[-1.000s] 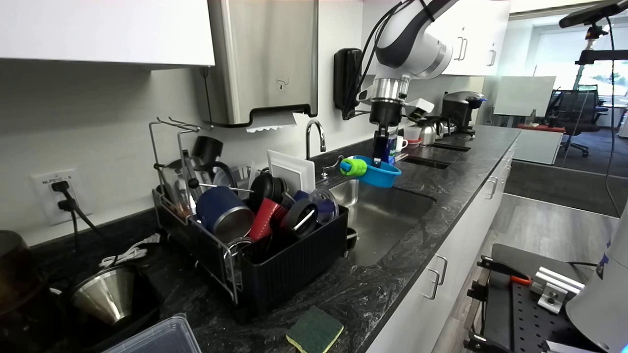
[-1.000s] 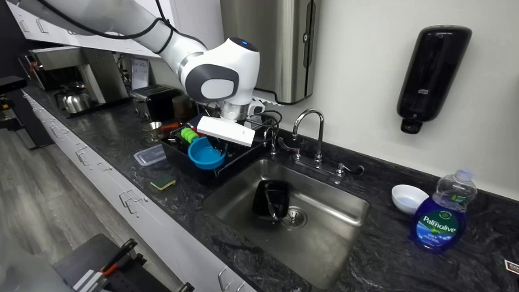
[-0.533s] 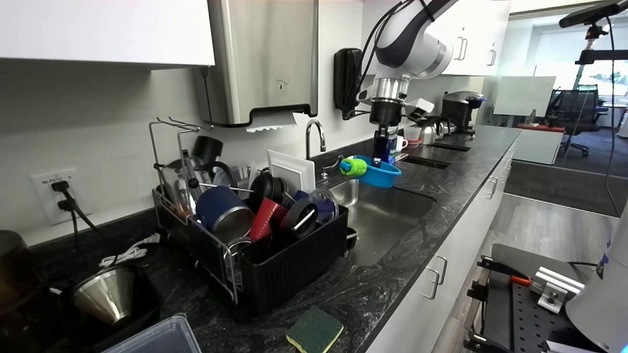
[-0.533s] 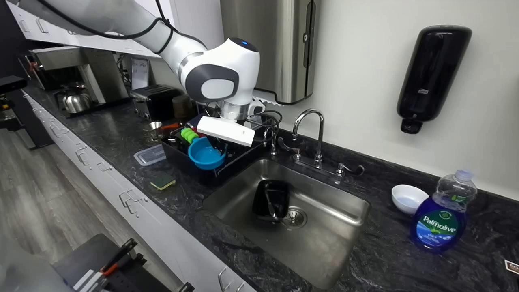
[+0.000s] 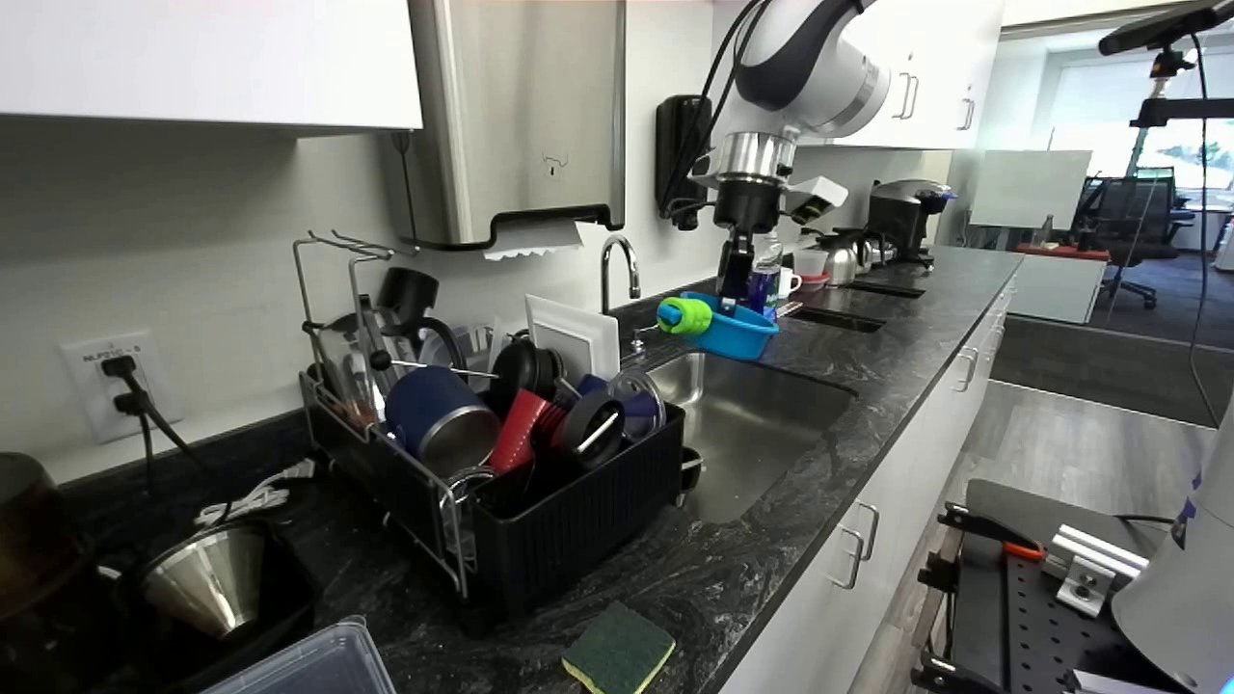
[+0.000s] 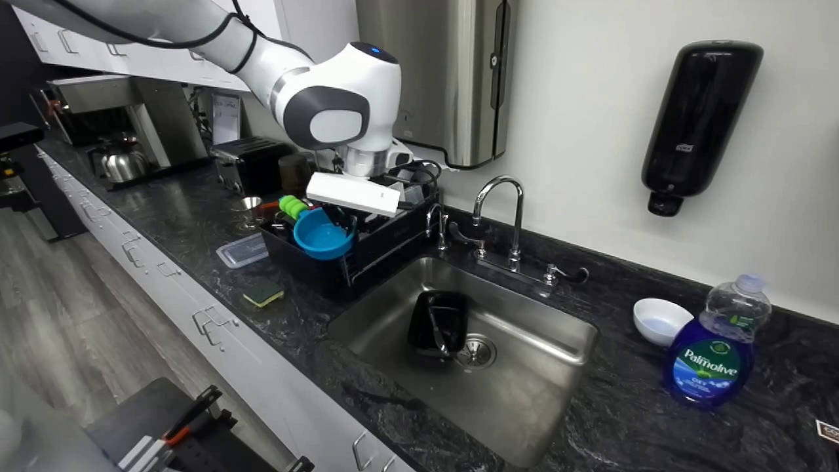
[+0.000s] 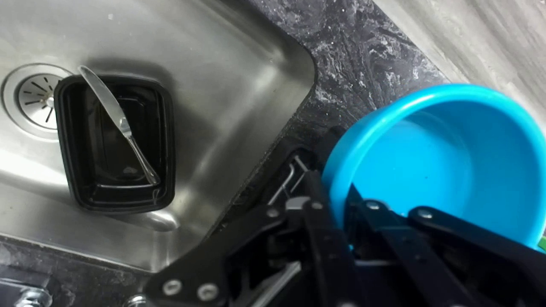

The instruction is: Take the blue pan out of the sink and place it on the dishrack

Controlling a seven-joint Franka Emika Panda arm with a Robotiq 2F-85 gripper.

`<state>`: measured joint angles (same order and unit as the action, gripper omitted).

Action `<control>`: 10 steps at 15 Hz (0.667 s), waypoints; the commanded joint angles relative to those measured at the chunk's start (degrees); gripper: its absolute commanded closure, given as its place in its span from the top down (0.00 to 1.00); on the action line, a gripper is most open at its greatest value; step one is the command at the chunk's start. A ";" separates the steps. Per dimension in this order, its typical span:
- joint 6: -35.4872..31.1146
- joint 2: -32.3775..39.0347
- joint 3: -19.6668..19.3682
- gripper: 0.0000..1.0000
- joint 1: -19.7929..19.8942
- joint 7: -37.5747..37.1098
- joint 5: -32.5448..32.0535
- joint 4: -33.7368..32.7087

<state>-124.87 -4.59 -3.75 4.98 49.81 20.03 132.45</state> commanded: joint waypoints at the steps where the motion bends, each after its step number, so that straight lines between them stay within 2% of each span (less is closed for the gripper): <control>1: 1.61 -4.35 -0.30 0.03 -2.08 0.45 0.81 0.79; 5: 2.59 -9.29 -0.67 0.03 -5.16 2.01 1.94 1.56; 10: 3.34 -11.87 -1.76 0.03 -8.82 8.63 5.81 1.95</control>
<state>-121.61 -15.51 -3.97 -2.07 53.10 22.97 133.34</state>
